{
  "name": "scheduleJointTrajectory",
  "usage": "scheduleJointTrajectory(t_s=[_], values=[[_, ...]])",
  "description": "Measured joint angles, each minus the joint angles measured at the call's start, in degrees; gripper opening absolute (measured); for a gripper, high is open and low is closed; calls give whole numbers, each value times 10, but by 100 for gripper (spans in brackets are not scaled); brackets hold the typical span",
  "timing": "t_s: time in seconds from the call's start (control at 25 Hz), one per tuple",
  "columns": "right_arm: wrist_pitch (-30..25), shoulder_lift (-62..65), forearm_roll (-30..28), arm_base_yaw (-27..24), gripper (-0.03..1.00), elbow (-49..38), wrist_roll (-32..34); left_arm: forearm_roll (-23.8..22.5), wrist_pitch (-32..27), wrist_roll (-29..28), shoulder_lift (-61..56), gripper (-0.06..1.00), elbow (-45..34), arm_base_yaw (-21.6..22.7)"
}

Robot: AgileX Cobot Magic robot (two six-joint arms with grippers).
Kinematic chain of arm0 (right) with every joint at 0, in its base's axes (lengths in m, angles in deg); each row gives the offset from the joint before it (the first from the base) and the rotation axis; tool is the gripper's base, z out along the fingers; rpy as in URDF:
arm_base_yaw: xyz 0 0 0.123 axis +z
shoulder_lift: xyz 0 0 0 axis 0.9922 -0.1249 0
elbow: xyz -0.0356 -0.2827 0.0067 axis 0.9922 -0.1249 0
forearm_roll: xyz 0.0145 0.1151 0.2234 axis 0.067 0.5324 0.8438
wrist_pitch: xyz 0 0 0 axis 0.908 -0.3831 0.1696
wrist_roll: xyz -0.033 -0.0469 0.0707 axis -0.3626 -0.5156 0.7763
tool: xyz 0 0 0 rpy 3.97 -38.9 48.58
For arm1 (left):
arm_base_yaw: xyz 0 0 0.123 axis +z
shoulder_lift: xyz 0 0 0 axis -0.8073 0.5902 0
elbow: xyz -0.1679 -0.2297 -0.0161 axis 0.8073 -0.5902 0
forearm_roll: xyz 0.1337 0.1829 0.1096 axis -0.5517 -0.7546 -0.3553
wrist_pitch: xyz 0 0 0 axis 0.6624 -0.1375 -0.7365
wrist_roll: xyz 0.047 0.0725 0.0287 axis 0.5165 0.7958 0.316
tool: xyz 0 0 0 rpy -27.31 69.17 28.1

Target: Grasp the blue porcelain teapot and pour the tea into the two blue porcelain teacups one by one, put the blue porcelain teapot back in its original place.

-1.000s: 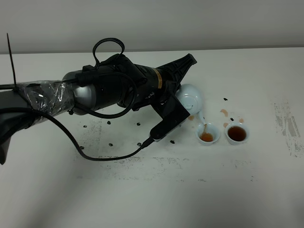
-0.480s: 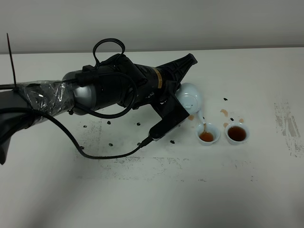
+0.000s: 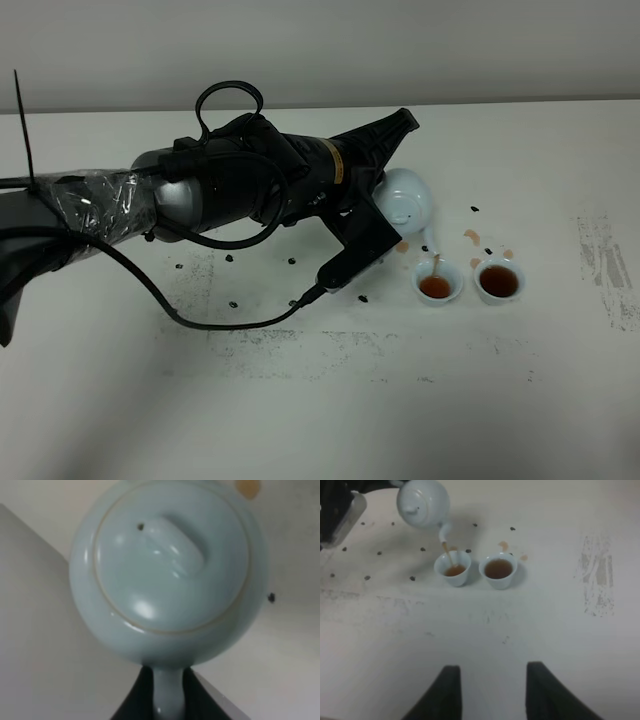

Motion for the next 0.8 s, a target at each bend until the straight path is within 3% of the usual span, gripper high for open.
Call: scheduleJointTrajectory(t_s=[0.8], values=[[0, 0, 0, 0, 30, 0, 0, -13, 13, 1, 11, 4, 0, 0]])
